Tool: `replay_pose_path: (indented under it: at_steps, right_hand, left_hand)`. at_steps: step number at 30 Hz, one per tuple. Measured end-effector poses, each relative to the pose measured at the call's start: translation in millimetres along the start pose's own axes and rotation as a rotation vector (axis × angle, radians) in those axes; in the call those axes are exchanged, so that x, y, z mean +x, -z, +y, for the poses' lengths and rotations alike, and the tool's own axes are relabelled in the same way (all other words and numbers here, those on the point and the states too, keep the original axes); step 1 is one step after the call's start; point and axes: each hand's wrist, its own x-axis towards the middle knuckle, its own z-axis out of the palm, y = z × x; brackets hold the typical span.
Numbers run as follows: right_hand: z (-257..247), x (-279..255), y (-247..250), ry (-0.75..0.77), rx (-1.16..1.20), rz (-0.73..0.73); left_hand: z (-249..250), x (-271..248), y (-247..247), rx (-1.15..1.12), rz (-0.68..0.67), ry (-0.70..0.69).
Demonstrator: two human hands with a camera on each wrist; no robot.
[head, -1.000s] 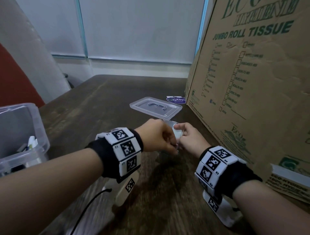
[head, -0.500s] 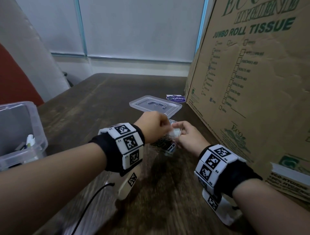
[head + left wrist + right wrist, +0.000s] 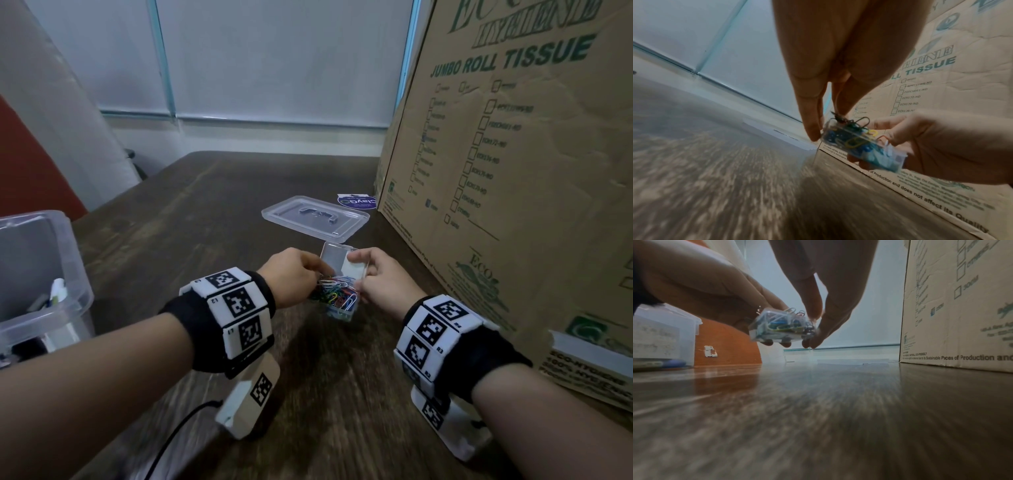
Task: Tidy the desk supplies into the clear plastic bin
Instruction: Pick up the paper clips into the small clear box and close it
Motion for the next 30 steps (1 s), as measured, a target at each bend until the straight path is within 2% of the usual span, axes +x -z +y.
replay_pose_path:
  at_steps: [8,15,23,27,30]
  right_hand:
    - [-2.9,-3.9,1.9,0.002,0.0,-0.02]
    - [-6.5,-6.9,1.5,0.011,0.037,0.006]
    - [-12.6,-11.5,1.2,0.092,0.101,0.085]
    - [-12.9,-15.1,1.8,0.056,0.123,-0.031]
    - [-13.2,-17.6,2.2,0.041,0.119,-0.143]
  left_hand:
    - [-3.4,-2.0,3.8,-0.091,-0.075,0.027]
    - [-3.4,-6.9,12.4,-0.521,-0.171,0.182]
    - [-7.7,-2.2,11.4,-0.681,-0.089,0.216]
    - [-3.4,-4.2,8.3,-0.8,0.01,0.273]
    - [0.2,-4.5,3.8,-0.796,0.014,0.284]
